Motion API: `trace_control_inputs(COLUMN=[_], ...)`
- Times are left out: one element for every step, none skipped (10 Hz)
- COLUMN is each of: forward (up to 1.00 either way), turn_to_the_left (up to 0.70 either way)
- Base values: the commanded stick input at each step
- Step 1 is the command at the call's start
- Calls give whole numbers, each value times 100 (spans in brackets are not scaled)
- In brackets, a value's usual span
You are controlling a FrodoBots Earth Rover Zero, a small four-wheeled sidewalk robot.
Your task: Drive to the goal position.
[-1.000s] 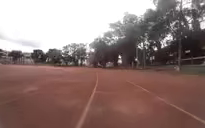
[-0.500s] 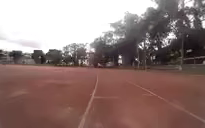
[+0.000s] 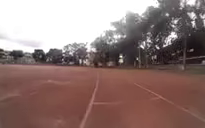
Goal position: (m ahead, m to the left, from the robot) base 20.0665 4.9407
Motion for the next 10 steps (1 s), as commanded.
trace_control_inputs(forward=[70, 70, 70, 70, 70, 70, 70, 70, 70, 70], turn_to_the_left=[0, 0, 0, 0, 0, 0, 0, 0, 0, 0])
